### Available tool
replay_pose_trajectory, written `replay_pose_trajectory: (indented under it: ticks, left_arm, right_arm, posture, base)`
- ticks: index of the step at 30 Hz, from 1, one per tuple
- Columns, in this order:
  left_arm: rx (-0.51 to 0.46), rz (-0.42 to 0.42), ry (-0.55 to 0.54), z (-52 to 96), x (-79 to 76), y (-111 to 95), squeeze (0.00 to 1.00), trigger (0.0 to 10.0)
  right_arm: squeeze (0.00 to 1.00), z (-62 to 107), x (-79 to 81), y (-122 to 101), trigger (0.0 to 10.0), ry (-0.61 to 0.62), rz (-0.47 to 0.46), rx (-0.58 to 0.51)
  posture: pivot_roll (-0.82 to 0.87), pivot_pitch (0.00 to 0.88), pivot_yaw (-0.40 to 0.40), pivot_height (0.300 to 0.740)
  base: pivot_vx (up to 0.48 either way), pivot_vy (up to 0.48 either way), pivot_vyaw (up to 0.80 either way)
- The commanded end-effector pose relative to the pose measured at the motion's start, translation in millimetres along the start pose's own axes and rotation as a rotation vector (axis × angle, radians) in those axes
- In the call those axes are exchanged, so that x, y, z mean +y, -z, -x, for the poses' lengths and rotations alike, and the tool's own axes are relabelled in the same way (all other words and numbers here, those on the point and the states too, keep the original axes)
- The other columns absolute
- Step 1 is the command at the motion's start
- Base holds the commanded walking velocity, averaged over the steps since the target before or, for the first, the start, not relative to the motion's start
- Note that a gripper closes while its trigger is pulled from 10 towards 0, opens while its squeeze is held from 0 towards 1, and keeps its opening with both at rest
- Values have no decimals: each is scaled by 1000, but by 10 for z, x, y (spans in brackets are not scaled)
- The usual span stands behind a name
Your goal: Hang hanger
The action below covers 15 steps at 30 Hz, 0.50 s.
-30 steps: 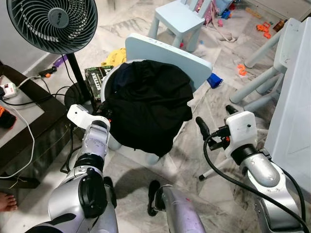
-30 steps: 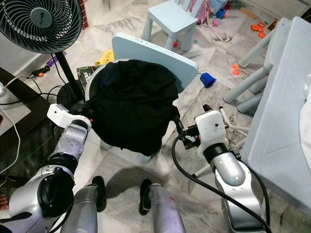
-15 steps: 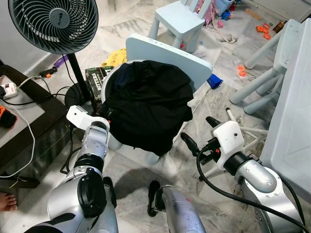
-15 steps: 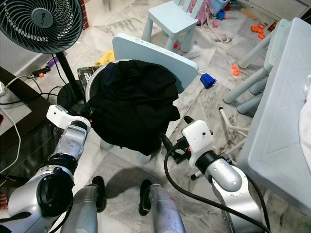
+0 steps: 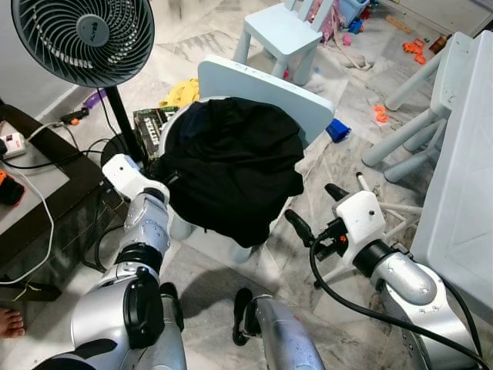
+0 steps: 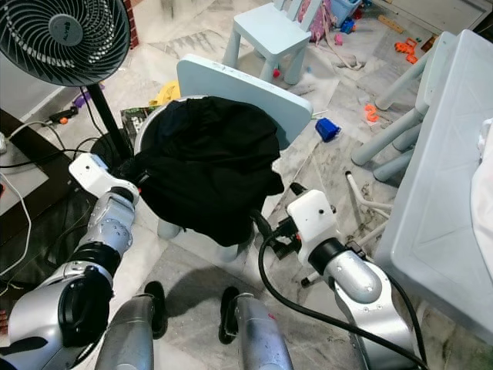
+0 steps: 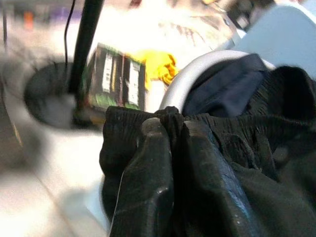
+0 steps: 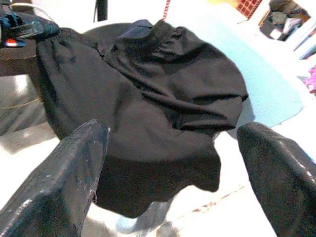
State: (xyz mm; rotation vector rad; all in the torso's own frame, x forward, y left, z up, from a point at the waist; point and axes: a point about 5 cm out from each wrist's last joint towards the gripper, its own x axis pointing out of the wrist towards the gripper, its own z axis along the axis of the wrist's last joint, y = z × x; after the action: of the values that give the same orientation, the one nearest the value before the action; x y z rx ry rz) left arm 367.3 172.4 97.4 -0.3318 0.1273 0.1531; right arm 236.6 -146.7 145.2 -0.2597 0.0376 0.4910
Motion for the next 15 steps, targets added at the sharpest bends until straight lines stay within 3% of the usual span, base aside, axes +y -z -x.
replay_pose_trajectory:
  ticks: [1, 2, 3, 4, 5, 6, 7, 12, 13, 15]
  left_arm:
    - [-16, -148, 46, 14, -87, 14, 0, 0]
    - [-40, -259, 87, 8, -143, -19, 0, 0]
    - [-40, -259, 87, 8, -143, -19, 0, 0]
    - [-78, -393, 137, 6, -206, -64, 0, 0]
    - [-107, -470, 181, 9, -259, -92, 0, 0]
    - [-107, -470, 181, 9, -259, -92, 0, 0]
    - [-135, -622, 285, 21, -367, -105, 0, 0]
    - [-38, -814, 514, 79, -479, 79, 0, 0]
    - [-38, -814, 514, 79, -479, 79, 0, 0]
    - [-67, -1024, 665, 154, -559, 160, 0, 0]
  right_arm:
    - [0, -24, 8, 35, 10000, 10, 3, 4]
    - [0, -70, 12, 29, 10000, 16, 0, -7]
    - [0, -70, 12, 29, 10000, 16, 0, -7]
    - [0, -110, 16, 26, 10000, 23, -2, -16]
    - [0, -132, 16, 23, 10000, 30, -3, -22]
    - [0, -132, 16, 23, 10000, 30, -3, -22]
    - [0, -172, 9, 12, 10000, 47, -8, -36]
    - [0, -237, -17, 14, 10000, 94, -5, -55]
    - [0, -237, -17, 14, 10000, 94, -5, -55]
    - [0, -256, -42, 28, 10000, 129, -4, -60]
  posture:
    - [-99, 175, -122, 740]
    - [-89, 167, -113, 740]
    - [-89, 167, -113, 740]
    - [-77, 157, -102, 740]
    - [-72, 151, -97, 740]
    - [-72, 151, -97, 740]
    - [-63, 143, -89, 740]
    - [-43, 131, -63, 740]
    - [-43, 131, -63, 740]
    - [-34, 123, -51, 740]
  base:
    - [0, 0, 0]
    - [0, 0, 0]
    - [0, 0, 0]
    - [0, 0, 0]
    - [0, 0, 0]
    - [0, 0, 0]
    - [0, 0, 0]
    - [0, 0, 0]
    - [0, 0, 0]
    - [0, 0, 0]
